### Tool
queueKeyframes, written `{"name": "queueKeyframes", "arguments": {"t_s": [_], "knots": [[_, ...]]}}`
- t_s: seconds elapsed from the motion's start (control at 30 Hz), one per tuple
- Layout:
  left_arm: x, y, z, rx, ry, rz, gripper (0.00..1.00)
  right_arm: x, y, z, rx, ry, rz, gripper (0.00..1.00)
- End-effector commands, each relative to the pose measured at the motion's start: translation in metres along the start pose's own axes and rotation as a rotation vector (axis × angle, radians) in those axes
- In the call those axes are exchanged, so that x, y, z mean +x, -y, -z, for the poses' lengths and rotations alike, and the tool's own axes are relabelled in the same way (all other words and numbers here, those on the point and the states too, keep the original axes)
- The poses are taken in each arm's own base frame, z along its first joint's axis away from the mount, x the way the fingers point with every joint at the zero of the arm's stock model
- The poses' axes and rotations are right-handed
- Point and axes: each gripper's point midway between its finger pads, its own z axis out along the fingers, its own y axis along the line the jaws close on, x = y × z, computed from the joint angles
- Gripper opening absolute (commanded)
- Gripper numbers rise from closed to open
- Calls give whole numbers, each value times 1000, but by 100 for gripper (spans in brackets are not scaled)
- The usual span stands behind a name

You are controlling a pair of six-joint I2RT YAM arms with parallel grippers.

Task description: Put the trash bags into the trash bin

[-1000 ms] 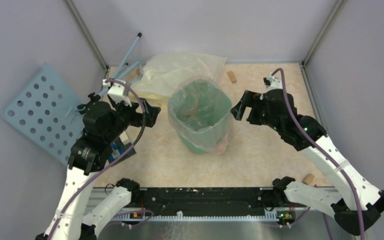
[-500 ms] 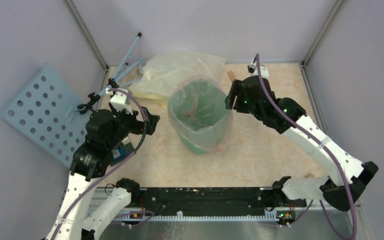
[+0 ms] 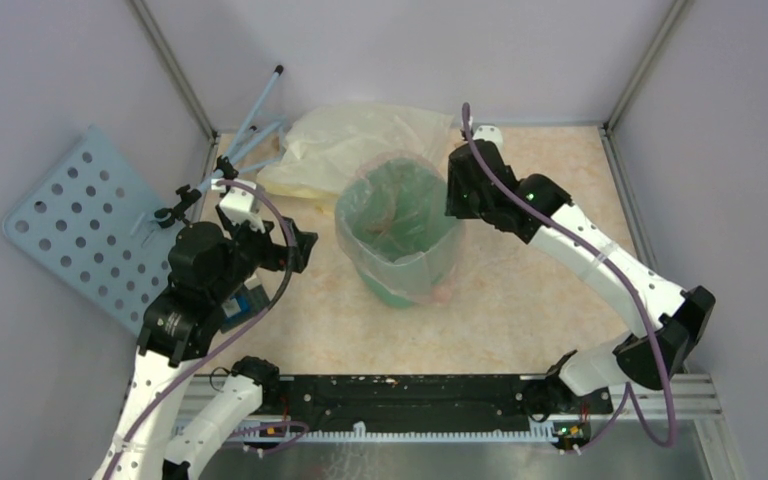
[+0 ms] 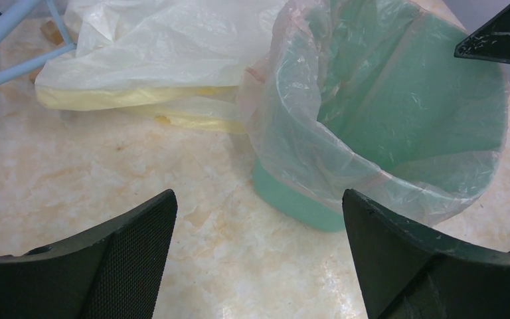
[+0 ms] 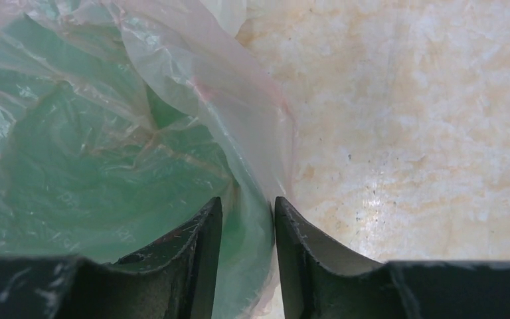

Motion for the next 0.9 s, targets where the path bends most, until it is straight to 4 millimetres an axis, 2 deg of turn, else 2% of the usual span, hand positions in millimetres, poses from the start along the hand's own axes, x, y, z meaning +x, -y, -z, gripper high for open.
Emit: {"name": "queueKeyframes", "arguments": {"t_s": [0.0, 0.13, 0.33, 0.37, 0.4, 0.43, 0.53, 0.63, 0.87], "knots": [[-13, -1, 2, -2, 37, -43, 99, -9, -3, 6, -24, -11, 71, 37], [-11, -1, 0, 0, 34, -48, 99, -2, -1, -1, -23, -57, 90, 38], [-13, 3, -1, 25, 33, -58, 99, -12, 10, 4, -29, -43, 98, 31], [-14, 4, -1, 28, 35, -59, 99, -12, 14, 4, -35, -49, 97, 24], [-14, 5, -1, 32, 36, -58, 99, -13, 18, 3, -49, -59, 100, 9], [-15, 6, -1, 37, 39, -56, 99, -14, 21, 1, -65, -71, 97, 0], [-15, 9, -2, 54, 43, -50, 99, -19, 31, 4, -62, -77, 98, 0], [-14, 11, -4, 66, 38, -45, 99, -31, 55, 12, 16, -35, 79, 0], [-3, 20, -15, 127, 27, -2, 99, -72, 134, 31, 305, 114, -55, 0]]}}
